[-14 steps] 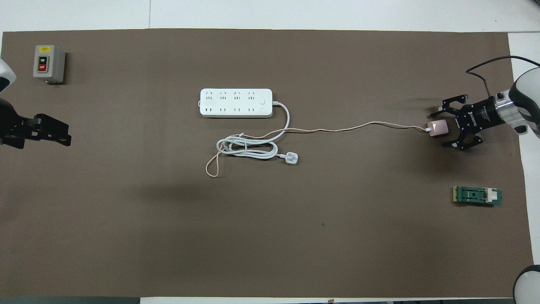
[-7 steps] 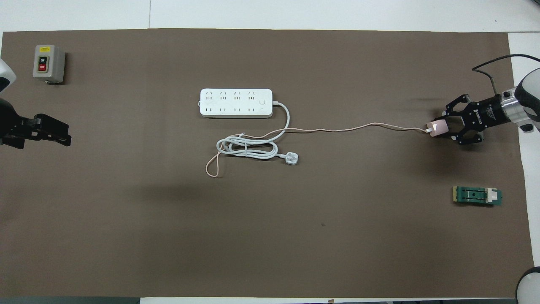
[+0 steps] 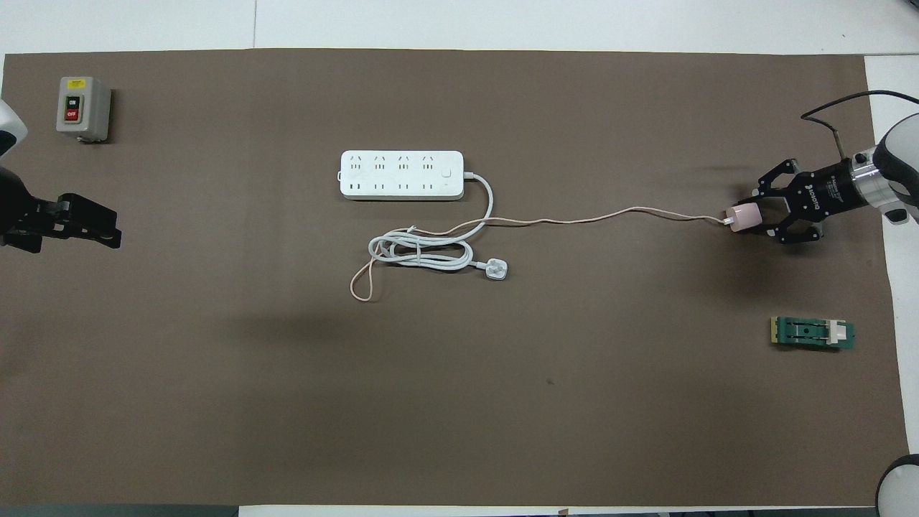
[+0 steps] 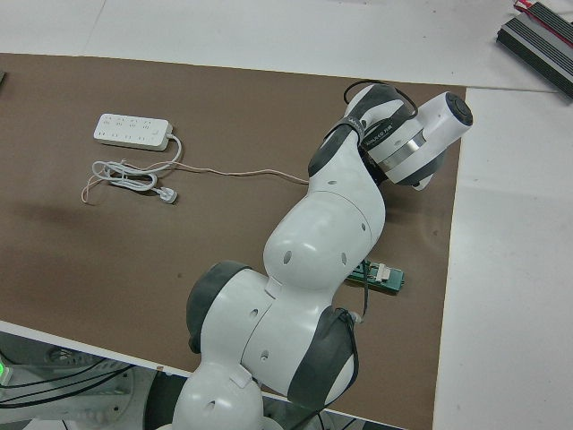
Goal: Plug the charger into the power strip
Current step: 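Lift the pink charger with the right gripper toward the power strip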
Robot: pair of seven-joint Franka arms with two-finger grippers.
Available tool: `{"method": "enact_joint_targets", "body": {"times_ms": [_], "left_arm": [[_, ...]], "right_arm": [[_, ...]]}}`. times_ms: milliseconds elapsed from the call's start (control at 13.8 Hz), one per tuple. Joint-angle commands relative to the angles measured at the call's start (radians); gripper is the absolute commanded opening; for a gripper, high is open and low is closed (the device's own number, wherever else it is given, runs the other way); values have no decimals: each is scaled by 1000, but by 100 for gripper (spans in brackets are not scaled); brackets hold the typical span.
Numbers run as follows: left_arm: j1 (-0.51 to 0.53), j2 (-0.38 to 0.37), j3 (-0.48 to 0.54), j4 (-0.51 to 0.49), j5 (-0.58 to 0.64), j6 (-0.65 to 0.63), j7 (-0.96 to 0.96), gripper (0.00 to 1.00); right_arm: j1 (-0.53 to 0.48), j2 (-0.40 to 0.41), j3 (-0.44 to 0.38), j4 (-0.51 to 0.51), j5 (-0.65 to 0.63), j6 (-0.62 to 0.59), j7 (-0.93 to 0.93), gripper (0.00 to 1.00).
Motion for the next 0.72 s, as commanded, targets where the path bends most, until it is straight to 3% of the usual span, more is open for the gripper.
{"method": "enact_joint_targets", "body": {"times_ms": [0,362,651], "left_arm": [[6,-25,-1,-25,-9,17,9,100],[6,-25,-1,-25,-9,17,9,100],[6,-25,-1,-25,-9,17,9,100]], "right_arm": [[69,-90,2,4,-33,-79,135,0],[204,-229,13,16,-10,-184,339,0],[364,-298,13,16,82,-169,563,0]]}}
